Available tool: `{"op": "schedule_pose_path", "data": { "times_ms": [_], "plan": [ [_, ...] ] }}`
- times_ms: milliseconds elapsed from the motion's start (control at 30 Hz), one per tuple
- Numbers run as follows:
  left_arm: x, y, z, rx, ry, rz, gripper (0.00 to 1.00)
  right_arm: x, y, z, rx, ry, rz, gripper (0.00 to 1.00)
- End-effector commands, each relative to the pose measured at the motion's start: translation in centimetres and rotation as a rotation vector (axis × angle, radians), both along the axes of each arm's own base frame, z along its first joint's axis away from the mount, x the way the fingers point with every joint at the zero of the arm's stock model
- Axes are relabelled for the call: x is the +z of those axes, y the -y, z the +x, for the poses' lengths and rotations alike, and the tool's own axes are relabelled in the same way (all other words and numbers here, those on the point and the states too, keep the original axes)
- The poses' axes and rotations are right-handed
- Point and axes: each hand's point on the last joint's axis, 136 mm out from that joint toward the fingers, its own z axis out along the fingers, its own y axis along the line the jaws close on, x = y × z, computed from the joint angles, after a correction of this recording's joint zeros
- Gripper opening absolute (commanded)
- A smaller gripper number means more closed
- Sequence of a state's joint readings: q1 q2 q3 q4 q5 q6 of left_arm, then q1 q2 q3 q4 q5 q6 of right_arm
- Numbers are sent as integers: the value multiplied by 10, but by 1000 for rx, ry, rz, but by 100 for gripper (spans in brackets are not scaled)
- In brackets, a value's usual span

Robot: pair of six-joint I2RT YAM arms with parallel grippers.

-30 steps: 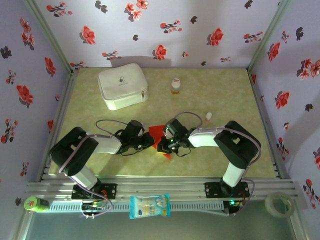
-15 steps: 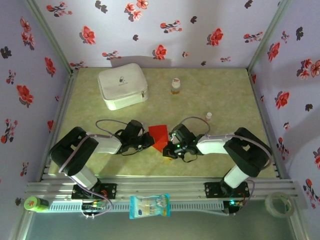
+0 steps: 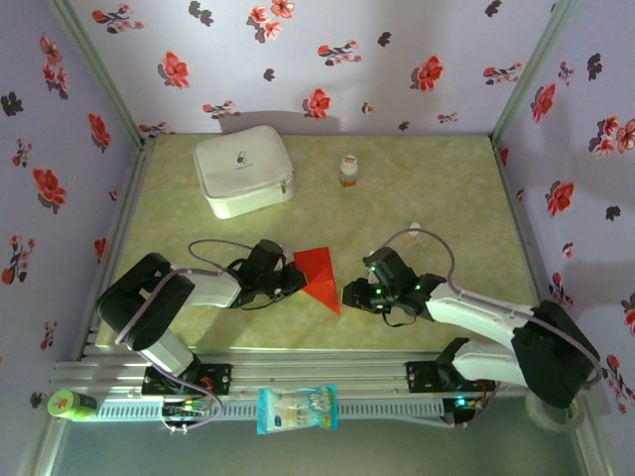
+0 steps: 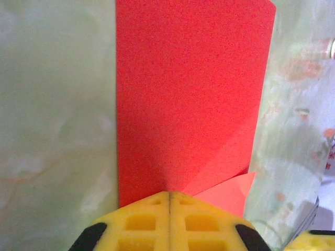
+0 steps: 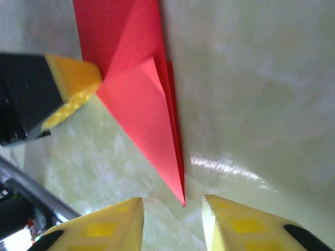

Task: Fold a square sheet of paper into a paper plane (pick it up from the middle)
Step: Third fold the triangle at the center of the table, then perform the fourth fold on the wing at the bottom-center of the table.

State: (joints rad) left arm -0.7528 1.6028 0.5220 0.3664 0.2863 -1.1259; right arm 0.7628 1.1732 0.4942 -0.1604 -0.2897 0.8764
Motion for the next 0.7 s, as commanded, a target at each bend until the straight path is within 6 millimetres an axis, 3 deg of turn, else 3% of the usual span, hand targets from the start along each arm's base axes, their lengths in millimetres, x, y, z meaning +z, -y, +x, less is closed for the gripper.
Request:
{"op": "schedule_pose_path", "data": {
  "times_ms": [0,167,233,333,667],
  "plan": [
    [4,-4,-4,59,9,26,6,1,23,18,-63,82,-144,40],
    [30,-16,1,64,95,120,30,6,7,27,-43,71,-116,44],
    [34,-29,2,75,107,155,42,5,-1,29,-29,57,-105,45],
    [35,-42,2,76,89,151,50,1,-12,32,-8,42,-94,45],
    [35,-37,6,33,19,-4,53,-12,-42,44,56,4,-66,37]
  ]
}}
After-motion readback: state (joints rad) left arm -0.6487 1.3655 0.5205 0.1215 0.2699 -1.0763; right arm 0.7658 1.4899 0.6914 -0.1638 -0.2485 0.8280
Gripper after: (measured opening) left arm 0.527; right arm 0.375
